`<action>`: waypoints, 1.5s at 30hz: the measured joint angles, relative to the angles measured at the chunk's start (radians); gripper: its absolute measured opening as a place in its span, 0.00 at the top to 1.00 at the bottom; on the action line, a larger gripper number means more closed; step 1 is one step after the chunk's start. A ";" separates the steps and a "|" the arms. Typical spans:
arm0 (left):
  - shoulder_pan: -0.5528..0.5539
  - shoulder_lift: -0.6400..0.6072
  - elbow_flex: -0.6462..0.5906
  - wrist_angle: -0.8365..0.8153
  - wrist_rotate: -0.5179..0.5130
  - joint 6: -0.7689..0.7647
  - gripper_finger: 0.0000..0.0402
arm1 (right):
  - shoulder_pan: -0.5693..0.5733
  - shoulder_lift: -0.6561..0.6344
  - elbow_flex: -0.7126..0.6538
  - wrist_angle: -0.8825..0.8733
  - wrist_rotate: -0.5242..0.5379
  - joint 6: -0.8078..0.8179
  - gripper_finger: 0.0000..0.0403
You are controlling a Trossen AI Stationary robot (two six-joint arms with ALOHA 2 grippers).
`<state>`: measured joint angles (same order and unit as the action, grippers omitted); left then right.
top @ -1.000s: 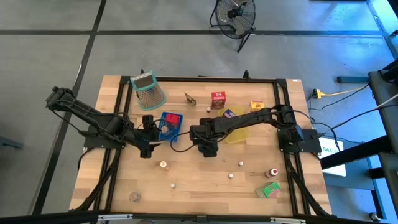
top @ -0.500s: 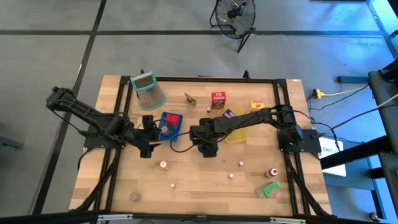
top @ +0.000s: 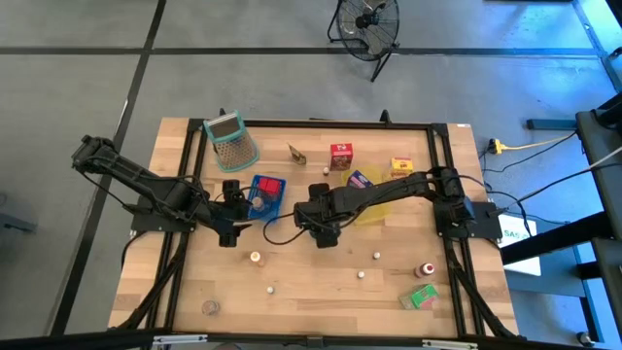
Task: Pick & Place Kitchen Items
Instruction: Put the yellow cereal box into the yellow bin
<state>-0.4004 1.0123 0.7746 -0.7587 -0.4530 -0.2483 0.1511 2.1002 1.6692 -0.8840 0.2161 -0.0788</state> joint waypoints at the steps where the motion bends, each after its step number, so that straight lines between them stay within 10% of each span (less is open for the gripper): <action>1: 0.000 0.000 0.000 0.000 0.000 0.000 0.31 | 0.004 0.000 0.008 -0.006 0.009 0.000 0.52; 26: 0.000 0.000 0.000 0.000 0.011 -0.004 0.31 | 0.219 0.000 0.077 -0.060 0.853 0.048 0.52; 39: 0.000 0.000 0.000 0.000 0.034 -0.005 0.31 | 0.261 0.000 0.077 -0.212 0.842 0.367 0.52; 45: 0.000 0.000 0.000 0.000 0.029 0.007 0.31 | 0.297 0.000 0.130 -0.521 0.678 0.650 0.52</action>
<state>-0.4004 1.0122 0.7746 -0.7586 -0.4236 -0.2409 0.4477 2.1002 1.7996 -1.4050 0.8938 0.5711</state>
